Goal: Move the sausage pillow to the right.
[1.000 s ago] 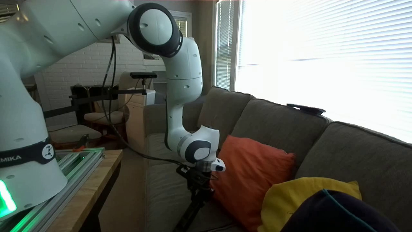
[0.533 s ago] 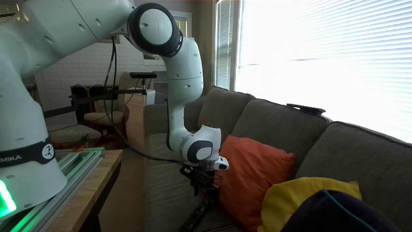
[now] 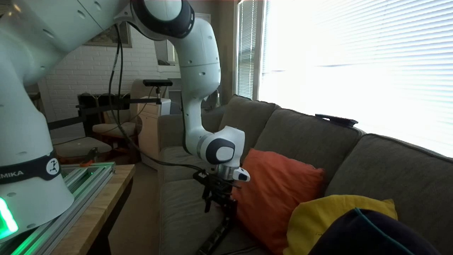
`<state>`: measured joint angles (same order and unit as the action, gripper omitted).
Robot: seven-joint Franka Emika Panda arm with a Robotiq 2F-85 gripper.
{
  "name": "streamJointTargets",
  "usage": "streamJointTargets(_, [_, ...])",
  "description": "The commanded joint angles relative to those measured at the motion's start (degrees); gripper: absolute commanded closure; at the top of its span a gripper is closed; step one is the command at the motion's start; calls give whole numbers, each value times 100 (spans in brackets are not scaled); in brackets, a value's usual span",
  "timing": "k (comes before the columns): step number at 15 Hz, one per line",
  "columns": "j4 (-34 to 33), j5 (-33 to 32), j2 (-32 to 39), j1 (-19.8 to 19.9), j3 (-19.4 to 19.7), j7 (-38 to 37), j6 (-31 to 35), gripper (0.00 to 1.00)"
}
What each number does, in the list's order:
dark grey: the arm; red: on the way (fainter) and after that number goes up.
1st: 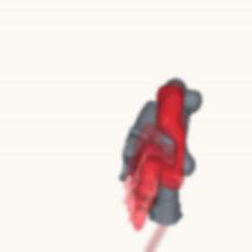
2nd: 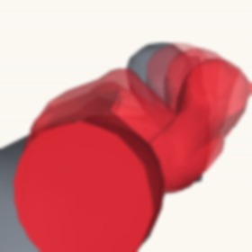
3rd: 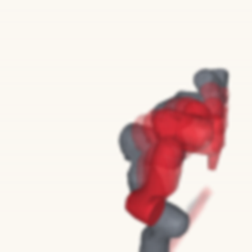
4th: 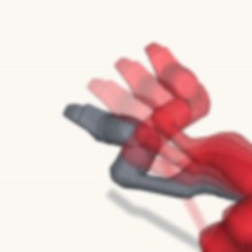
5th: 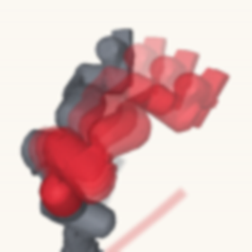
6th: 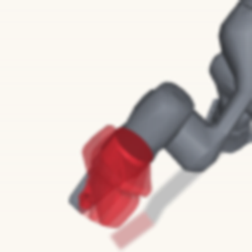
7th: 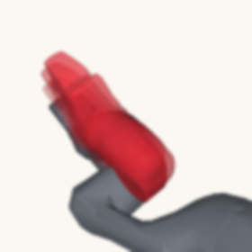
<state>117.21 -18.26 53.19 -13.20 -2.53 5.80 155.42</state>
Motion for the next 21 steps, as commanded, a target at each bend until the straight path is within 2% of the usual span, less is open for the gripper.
streamJointTargets(1, [1112,144,-1297,322,97,1,-17,0])
streamJointTargets(3, [1489,421,-1855,805,-46,116,143,0])
streamJointTargets(4, [1627,687,-2108,1333,-384,602,26,0])
streamJointTargets(5, [1810,937,-2374,1633,-512,731,113,0])
streamJointTargets(9, [2380,2575,-3345,3232,-1438,2098,17,0])
streamJointTargets(11, [2572,3424,-3669,3675,-1688,2687,351,0])
streamJointTargets(13, [2747,3997,-3942,3826,-1749,3148,828,0])
streamJointTargets(16, [2935,4478,-4270,3727,-1677,3458,1226,0])
streamJointTargets(17, [3008,4347,-4303,3858,-1788,3387,1377,0])
streamJointTargets(18, [3053,4312,-4342,3836,-1770,3417,1467,0])
streamJointTargets(19, [2777,4141,-4092,3776,-1669,3245,1250,0])
streamJointTargets(21, [2874,4141,-4176,3776,-1692,3246,1359,0])
